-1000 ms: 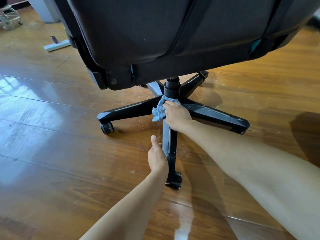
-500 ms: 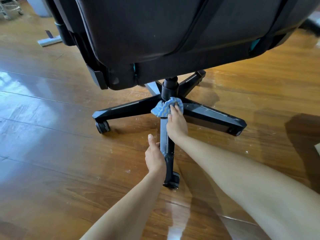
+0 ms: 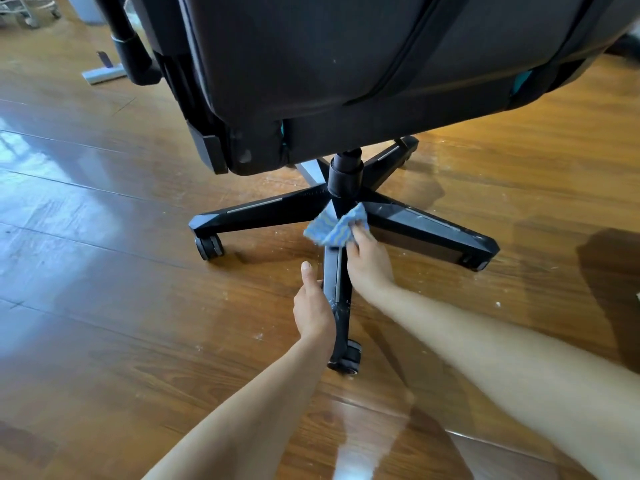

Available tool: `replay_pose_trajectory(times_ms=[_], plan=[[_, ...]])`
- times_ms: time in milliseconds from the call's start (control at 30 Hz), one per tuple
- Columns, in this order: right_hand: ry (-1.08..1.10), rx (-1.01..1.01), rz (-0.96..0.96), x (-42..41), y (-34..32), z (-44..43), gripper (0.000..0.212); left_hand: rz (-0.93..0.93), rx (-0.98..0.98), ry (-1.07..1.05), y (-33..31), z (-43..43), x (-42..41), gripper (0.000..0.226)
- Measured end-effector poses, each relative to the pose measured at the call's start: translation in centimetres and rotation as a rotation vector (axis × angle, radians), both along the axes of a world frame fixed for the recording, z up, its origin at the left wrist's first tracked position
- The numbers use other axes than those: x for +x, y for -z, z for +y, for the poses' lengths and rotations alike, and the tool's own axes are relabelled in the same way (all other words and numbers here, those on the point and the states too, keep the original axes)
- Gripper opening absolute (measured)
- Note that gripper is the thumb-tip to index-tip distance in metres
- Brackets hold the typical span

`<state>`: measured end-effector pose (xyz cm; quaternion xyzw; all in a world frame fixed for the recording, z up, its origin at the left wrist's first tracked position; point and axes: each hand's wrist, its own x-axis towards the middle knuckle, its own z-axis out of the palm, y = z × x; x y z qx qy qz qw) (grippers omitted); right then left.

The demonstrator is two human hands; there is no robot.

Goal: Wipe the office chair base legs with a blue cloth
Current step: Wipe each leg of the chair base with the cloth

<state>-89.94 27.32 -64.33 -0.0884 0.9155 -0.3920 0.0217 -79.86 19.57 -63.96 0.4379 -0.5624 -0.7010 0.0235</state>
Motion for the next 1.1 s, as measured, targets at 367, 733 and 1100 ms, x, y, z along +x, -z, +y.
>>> replay_pose_trajectory(times_ms=[367,733,1100], plan=[[0.313,-0.008,0.315,-4.2,-4.5,1.9,0.029,-0.013,0.016,0.025,-0.7,0.0,0.5,0.085],[0.105,-0.051,0.086,-1.5,-2.2,-0.2,0.031,-0.027,0.097,0.025,-0.8,-0.4,0.7,0.078],[-0.348,0.064,0.263,12.7,0.4,5.0,0.042,0.021,0.311,0.186,1.1,-2.1,0.1,0.063]])
